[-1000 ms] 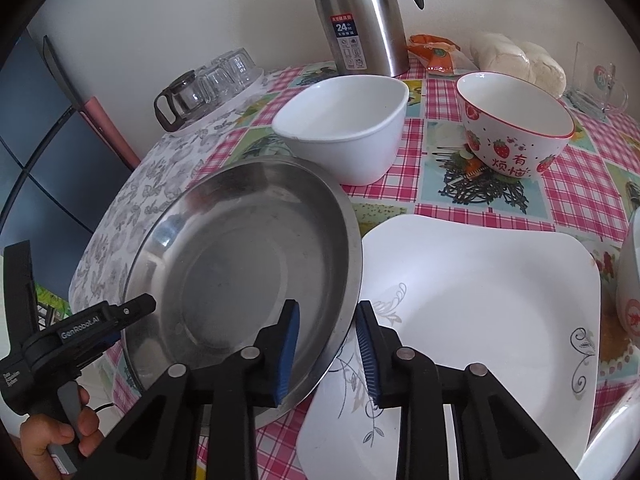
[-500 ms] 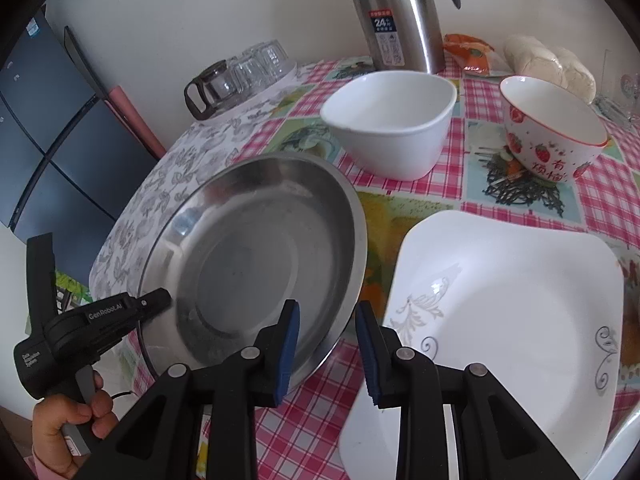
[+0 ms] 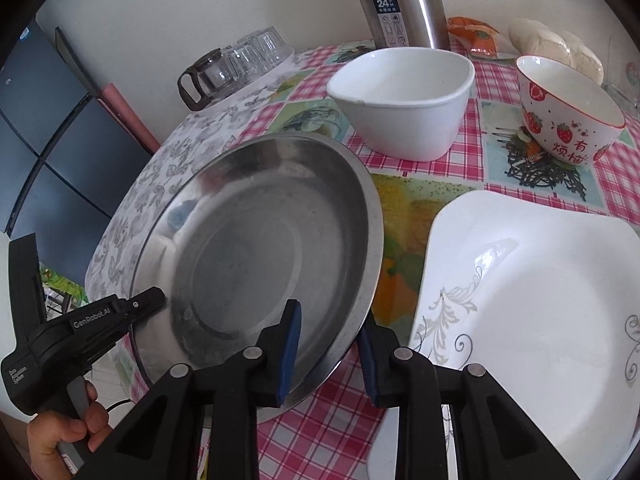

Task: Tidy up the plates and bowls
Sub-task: 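Lift the stainless steel plate up off the table with both tools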

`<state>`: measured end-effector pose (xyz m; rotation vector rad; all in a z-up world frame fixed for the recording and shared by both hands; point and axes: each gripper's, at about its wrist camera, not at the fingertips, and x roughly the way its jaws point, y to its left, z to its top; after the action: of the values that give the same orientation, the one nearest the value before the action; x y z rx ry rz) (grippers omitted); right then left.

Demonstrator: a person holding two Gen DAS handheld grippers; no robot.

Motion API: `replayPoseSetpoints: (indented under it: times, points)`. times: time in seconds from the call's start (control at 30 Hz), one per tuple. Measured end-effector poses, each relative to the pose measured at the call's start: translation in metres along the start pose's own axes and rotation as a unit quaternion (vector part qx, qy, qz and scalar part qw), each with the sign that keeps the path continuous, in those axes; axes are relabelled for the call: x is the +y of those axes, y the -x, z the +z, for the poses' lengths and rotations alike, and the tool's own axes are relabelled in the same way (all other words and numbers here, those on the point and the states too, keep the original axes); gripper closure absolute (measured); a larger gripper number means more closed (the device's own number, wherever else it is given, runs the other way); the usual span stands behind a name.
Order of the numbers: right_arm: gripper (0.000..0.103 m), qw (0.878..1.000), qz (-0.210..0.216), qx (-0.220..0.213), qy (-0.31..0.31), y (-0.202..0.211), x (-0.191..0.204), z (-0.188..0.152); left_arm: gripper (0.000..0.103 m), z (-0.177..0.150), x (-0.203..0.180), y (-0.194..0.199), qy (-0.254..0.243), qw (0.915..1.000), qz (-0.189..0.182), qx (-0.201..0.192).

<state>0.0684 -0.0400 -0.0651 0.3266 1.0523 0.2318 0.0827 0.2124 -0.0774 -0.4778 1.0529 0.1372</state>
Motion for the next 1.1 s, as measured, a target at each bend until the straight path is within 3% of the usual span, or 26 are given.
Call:
replayPoseSetpoints:
  times: [0.63, 1.1]
  points:
    - [0.081, 0.999, 0.018, -0.033, 0.017, 0.037, 0.0, 0.0, 0.091, -0.007, -0.014, 0.039, -0.032, 0.9983, -0.013, -0.047]
    - [0.081, 0.994, 0.015, -0.107, 0.022, 0.106, -0.006, 0.0, 0.09, -0.012, -0.059, 0.094, -0.075, 0.9898, -0.05, -0.11]
